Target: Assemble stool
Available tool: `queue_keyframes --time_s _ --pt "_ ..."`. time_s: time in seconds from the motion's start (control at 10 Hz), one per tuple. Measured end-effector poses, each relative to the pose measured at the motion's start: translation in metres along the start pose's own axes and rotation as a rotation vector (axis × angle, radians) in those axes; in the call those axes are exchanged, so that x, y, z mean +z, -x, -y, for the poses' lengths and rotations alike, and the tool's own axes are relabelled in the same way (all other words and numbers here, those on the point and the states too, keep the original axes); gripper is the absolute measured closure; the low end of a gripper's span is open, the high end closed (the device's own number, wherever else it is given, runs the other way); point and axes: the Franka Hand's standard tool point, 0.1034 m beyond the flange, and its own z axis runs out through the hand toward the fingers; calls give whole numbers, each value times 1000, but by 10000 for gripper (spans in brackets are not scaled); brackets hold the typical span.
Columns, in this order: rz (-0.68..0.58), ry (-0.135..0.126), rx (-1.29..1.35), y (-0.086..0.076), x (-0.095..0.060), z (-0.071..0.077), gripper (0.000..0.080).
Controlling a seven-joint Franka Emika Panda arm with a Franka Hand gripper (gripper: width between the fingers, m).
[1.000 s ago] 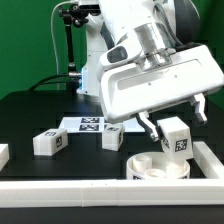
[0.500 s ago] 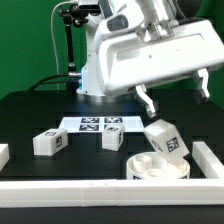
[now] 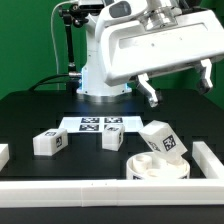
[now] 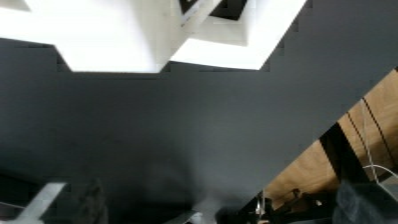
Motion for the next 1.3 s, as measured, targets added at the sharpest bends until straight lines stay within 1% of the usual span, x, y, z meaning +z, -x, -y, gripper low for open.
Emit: queue_keyframes --time_s 0.4,0.6,0.7,0.9,1.1,1.3 --pt "-3 0 -51 -1 -1 2 151" --pt "-5 6 -66 -7 -6 1 151" --pt "7 4 -65 -8 -7 2 151" --pt "25 -2 -67 -6 -6 3 151" --pt "24 -3 -118 -3 -3 1 151" --pt "135 -36 -133 -2 -6 9 151"
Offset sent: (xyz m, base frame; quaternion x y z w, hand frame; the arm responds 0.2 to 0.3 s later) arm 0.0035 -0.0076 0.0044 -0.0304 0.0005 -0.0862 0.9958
